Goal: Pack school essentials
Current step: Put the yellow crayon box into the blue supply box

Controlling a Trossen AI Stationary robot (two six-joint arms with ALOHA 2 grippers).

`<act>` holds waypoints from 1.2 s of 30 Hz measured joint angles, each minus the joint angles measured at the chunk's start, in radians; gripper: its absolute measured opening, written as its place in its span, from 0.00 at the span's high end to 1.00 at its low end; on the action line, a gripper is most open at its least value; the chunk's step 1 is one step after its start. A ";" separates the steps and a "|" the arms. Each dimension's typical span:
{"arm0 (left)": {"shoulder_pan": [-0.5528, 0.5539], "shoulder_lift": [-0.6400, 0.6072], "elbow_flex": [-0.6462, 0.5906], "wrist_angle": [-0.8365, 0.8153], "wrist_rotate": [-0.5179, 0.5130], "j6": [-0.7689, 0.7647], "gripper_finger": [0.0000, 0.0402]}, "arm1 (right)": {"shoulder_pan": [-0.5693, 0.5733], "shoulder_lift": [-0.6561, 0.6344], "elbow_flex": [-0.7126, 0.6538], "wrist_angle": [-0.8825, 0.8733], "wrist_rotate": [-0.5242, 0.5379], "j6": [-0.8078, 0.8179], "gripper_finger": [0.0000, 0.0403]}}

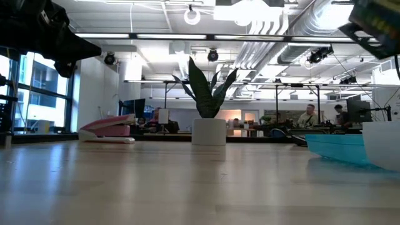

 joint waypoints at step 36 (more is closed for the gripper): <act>0.000 0.000 0.000 0.000 0.000 0.000 0.96 | 0.116 0.352 0.000 0.176 0.012 0.278 0.65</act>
